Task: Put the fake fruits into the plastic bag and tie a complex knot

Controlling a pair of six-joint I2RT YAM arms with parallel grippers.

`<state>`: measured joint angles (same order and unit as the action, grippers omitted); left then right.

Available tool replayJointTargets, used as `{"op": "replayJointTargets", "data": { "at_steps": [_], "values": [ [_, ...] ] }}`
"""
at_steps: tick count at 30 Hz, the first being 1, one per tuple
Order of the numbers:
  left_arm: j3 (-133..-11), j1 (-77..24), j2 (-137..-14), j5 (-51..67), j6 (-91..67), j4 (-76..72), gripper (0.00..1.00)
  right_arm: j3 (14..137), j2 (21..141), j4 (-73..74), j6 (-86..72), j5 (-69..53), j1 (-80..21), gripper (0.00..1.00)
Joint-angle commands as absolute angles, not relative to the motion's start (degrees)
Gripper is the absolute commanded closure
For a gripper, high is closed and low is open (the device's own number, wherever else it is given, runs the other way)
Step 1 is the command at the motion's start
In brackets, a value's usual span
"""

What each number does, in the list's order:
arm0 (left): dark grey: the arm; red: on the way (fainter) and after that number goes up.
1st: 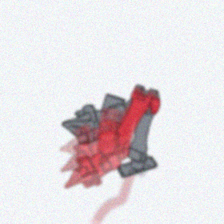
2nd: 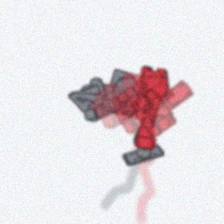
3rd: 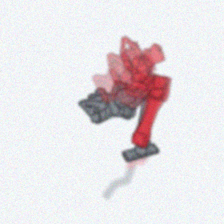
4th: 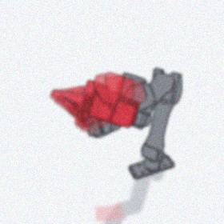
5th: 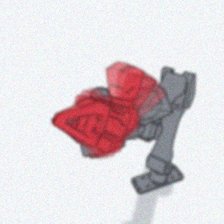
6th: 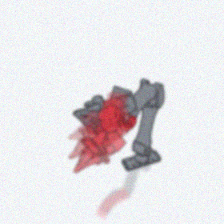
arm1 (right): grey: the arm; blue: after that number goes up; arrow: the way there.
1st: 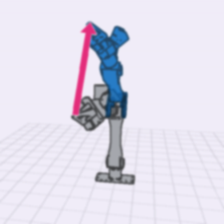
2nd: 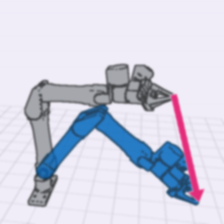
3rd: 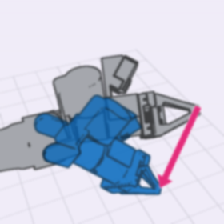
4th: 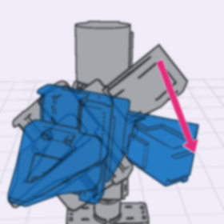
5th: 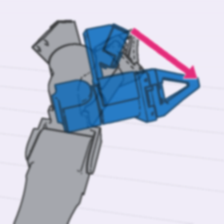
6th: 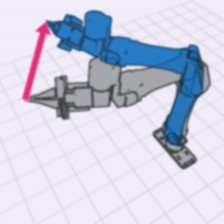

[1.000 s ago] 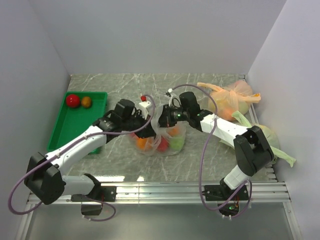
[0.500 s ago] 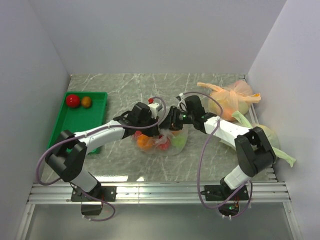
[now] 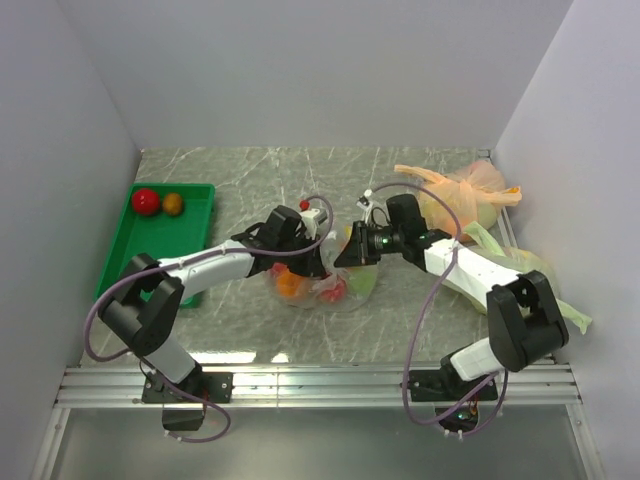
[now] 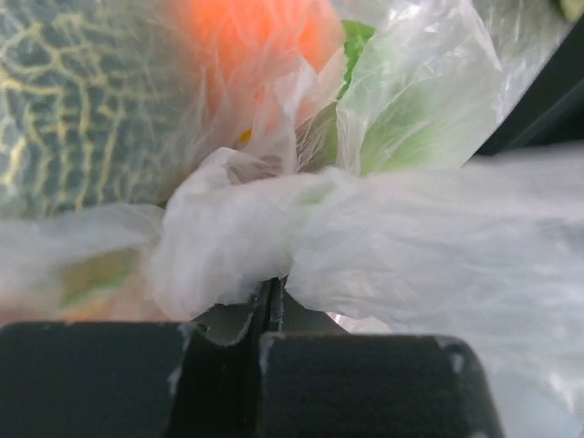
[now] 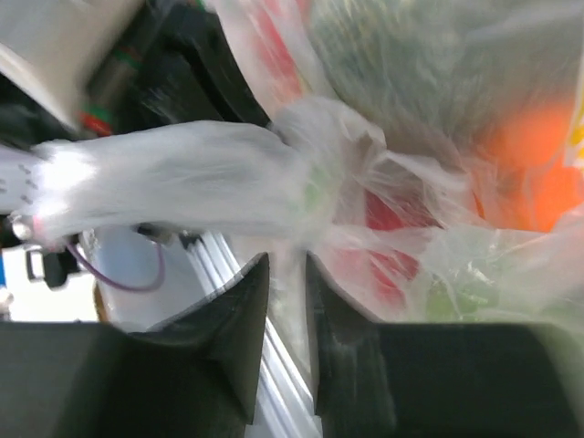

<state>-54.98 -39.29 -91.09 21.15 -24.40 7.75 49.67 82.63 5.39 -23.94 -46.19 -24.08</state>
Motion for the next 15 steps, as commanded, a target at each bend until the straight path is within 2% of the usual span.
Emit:
{"op": "replayJointTargets", "data": {
  "at_steps": [1, 4, 5, 7, 9, 15],
  "values": [
    [-56.9, -39.9, -94.4, 24.8, -28.8, 3.3, 1.0, 47.6, 85.5, 4.1, -22.8, -49.2, -25.1, 0.84],
    [-58.2, -39.8, -97.7, 24.8, -31.2, 1.7, 1.0, 46.4, 88.5, 0.1, -27.2, -52.6, -25.6, 0.89],
    [-58.3, -39.6, -98.6, 24.8, -32.2, 1.1, 1.0, 46.1, 89.0, -2.2, -29.0, -53.6, -25.8, 0.95],
    [-56.9, -38.3, -98.4, 27.8, -36.0, -5.6, 1.0, 44.2, 89.7, -10.8, -35.7, -55.4, -26.1, 1.0],
    [-54.7, -37.1, -97.2, 30.4, -38.4, -13.3, 1.0, 43.2, 90.7, -16.9, -43.3, -56.4, -27.1, 1.0],
    [-52.8, -32.3, -93.9, 38.7, -42.3, -21.4, 1.0, 46.4, 92.8, -32.9, -56.5, -54.0, -32.4, 1.0]
  ]
}}
